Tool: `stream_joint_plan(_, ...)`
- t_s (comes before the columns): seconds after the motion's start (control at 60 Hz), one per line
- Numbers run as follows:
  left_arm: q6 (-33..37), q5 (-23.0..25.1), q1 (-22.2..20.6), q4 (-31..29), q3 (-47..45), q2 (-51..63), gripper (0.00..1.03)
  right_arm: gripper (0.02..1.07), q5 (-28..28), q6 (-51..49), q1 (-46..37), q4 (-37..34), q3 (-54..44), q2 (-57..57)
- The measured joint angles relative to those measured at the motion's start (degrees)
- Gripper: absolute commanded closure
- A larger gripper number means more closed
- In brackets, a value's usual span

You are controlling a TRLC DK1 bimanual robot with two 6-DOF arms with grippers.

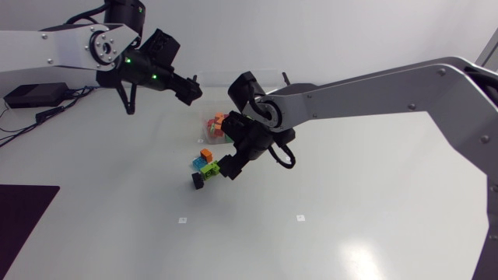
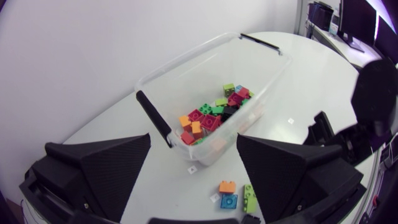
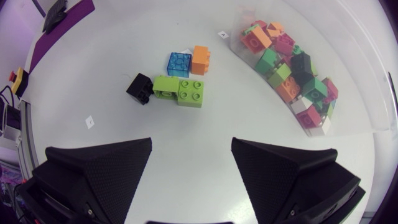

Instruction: Place the duplo bricks in the container

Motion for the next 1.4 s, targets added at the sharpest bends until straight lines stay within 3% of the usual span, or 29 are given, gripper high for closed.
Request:
stream_joint_plan(0.417, 13.1, 1.8, 1.3, -5.6, -17.4, -5.9, 0.07, 0.17, 2.2, -0.2, 2.0, -9.9, 13.6, 9.4)
stream_joint_plan(0.8, 18.2, 2.1, 3.5, -6.1, -23.4, -8.5, 0.07, 0.17, 5.3, 0.1, 3.5, -19.6, 28.6, 20.2)
stream_joint_plan(1.017, 19.4, 2.1, 4.0, -6.6, -25.6, -10.1, 0.07, 0.17, 6.1, 0.4, 3.5, -21.5, 34.1, 24.1)
stream_joint_plan(1.217, 19.5, 2.1, 4.0, -6.6, -26.0, -10.8, 0.07, 0.23, 6.3, 0.5, 2.9, -21.6, 35.5, 25.9)
stream_joint_plan(1.4, 19.5, 2.1, 4.0, -6.6, -26.1, -11.4, 0.07, 0.37, 6.6, 0.5, 2.5, -21.8, 37.7, 27.0)
